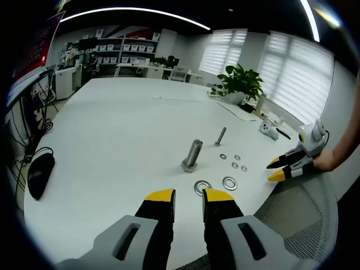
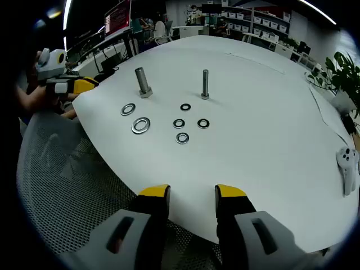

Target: Place the washer onto the threaded stud by aligning its center hole with the stud, sliding it down to the base, and recovering from edge contact or off-axis alignment until the washer reaches the visible bottom stop.

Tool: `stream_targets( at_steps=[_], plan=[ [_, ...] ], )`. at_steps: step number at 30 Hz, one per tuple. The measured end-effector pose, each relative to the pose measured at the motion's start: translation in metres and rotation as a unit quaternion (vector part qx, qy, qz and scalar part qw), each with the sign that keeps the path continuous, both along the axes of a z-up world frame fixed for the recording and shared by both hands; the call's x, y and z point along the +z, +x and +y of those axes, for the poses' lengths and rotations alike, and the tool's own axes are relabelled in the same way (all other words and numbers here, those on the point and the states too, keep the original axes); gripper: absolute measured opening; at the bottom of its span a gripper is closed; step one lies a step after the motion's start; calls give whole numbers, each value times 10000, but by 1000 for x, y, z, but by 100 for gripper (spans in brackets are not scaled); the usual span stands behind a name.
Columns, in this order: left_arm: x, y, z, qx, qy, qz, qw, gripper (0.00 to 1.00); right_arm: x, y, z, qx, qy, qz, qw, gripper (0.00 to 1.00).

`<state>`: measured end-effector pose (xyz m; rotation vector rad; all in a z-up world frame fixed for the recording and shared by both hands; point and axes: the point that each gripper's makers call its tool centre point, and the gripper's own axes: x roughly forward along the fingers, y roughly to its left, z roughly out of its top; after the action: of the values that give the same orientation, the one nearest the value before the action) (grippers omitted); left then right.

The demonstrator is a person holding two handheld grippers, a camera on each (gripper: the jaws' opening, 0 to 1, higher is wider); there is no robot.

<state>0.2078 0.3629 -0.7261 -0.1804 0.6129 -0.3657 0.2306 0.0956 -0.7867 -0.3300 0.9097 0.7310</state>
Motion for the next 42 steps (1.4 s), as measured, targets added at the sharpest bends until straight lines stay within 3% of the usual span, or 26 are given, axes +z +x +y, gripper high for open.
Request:
stream_targets(
  at_steps=[42],
  plan=[
    [-1,-1,4,70,67,39,9999,17,9,7,-1,-120,126,-265,9995,35]
  ],
)
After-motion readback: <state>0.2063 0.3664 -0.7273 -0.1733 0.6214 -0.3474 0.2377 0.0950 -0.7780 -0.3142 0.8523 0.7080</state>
